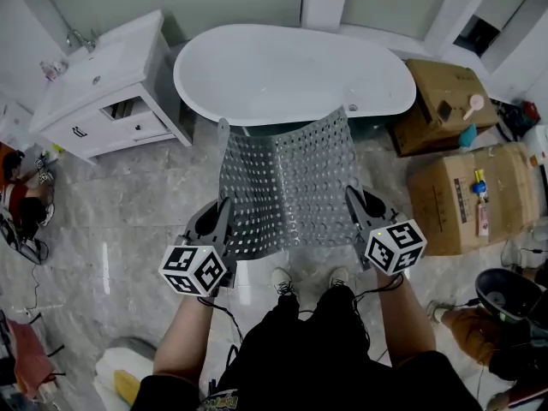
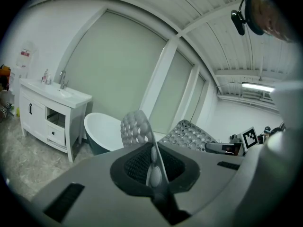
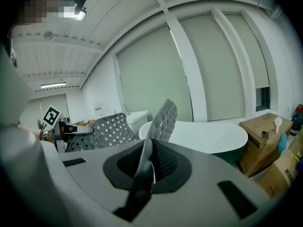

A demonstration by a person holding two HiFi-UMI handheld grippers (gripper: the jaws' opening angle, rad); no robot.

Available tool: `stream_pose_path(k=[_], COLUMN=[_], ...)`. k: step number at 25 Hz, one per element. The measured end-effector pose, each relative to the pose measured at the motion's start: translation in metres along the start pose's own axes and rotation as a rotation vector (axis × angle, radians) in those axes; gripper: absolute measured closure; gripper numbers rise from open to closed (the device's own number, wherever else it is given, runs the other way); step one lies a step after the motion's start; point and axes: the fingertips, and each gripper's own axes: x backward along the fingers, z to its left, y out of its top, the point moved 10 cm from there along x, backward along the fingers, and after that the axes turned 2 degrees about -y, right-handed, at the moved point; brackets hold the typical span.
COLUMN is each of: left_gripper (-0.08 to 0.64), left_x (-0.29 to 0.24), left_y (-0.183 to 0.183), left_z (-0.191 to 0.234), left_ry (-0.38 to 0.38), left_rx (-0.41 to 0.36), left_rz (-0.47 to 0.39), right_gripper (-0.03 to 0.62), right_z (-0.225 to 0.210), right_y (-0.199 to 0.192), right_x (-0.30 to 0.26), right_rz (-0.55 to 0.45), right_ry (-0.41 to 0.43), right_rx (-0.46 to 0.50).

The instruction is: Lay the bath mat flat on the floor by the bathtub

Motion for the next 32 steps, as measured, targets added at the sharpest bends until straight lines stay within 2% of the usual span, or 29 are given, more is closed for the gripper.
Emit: stream_pose_path(k=[7, 18, 32], left_gripper=[0.528, 0.528, 0.528], left_x=[-0.029, -0.087, -0.178], left_y=[0.001, -0.023, -0.105], left_z=[0.012, 0.008, -0.009], left_ry=[0.002, -0.004, 0.074], left_rx=[-0.008, -0.038, -0.05], left_rz=[-0.013, -0.011, 0.05], right_gripper=[0.563, 0.563, 0.563], right_z=[-0.018, -0.073, -0.175], right_y=[0.0, -0.021, -0.098], right_x=[-0.016, -0.039, -0.079], right_rz=[-0.006, 0.009, 0.078], right_ry=[-0.033, -0.044, -0.014], right_rx=[0.001, 0.057, 0.018])
